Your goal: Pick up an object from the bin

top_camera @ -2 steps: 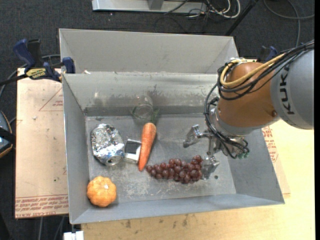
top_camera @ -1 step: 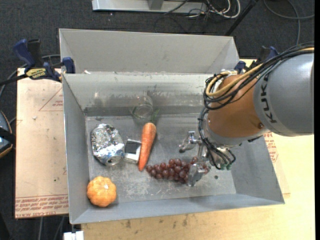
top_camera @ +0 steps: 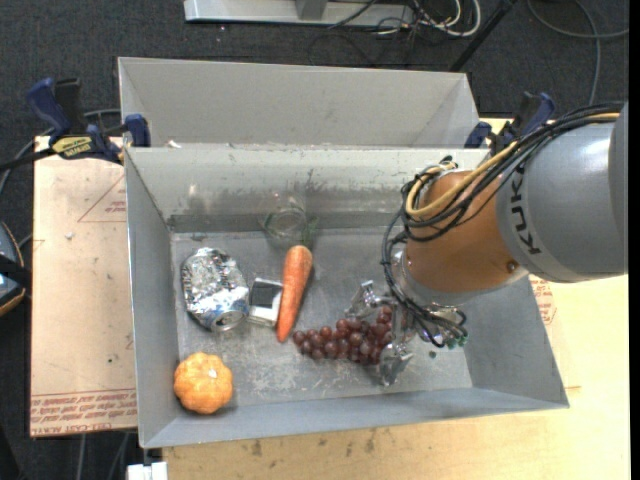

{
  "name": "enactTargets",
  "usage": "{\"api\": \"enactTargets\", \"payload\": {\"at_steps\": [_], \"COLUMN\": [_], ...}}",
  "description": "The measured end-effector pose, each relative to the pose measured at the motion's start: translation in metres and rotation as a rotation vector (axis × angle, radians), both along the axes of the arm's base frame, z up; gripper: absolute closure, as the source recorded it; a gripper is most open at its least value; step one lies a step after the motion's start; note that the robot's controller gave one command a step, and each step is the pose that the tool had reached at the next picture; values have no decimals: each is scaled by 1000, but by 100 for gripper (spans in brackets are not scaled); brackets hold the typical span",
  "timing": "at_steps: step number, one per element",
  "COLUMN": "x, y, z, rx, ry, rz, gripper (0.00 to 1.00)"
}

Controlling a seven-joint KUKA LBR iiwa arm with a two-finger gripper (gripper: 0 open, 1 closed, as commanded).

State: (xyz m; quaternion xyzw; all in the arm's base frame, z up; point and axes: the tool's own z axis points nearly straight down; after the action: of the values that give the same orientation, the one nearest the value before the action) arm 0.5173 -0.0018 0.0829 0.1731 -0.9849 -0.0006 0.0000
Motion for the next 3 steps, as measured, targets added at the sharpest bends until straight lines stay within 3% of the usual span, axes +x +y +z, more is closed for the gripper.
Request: {"api": "enactTargets", "payload": {"at_steps": [1,3], "x": [4,3], "y": [10,10], "z": [-7,-2], "rx": [-3,-3], "ry": [-7,-4], "rz": [-352,-352], "gripper": [100,100]}}
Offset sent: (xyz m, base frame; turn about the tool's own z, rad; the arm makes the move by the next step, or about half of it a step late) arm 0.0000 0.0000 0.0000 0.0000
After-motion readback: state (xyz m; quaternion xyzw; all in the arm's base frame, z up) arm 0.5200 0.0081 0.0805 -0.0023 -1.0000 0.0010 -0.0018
